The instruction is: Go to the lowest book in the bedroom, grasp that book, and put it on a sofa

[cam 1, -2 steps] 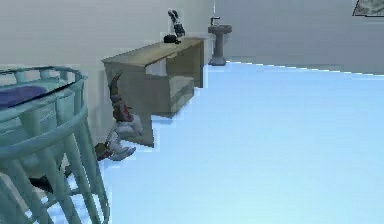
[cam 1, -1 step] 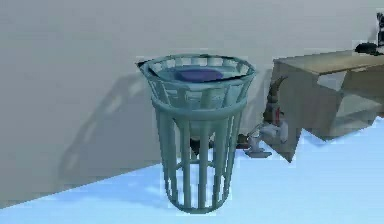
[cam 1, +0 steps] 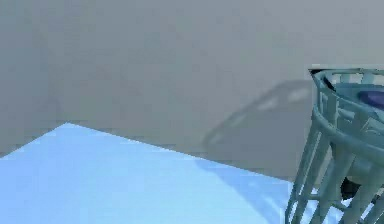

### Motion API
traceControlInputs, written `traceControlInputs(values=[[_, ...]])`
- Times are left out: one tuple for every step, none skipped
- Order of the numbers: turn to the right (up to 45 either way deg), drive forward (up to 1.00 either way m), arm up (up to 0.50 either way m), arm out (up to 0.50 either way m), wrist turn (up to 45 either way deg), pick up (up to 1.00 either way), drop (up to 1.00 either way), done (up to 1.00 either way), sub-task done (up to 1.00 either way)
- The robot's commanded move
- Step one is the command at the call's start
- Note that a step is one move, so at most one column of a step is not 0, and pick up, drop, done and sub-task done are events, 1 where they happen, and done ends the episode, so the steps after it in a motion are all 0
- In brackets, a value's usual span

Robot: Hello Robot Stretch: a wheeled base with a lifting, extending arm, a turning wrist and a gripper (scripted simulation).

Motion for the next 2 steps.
traceControlInputs(values=[[-21.0, 0.00, 0.00, 0.00, 0.0, 0.00, 0.00, 0.00, 0.00], [0.0, 0.20, 0.00, 0.00, 0.0, 0.00, 0.00, 0.00, 0.00]])
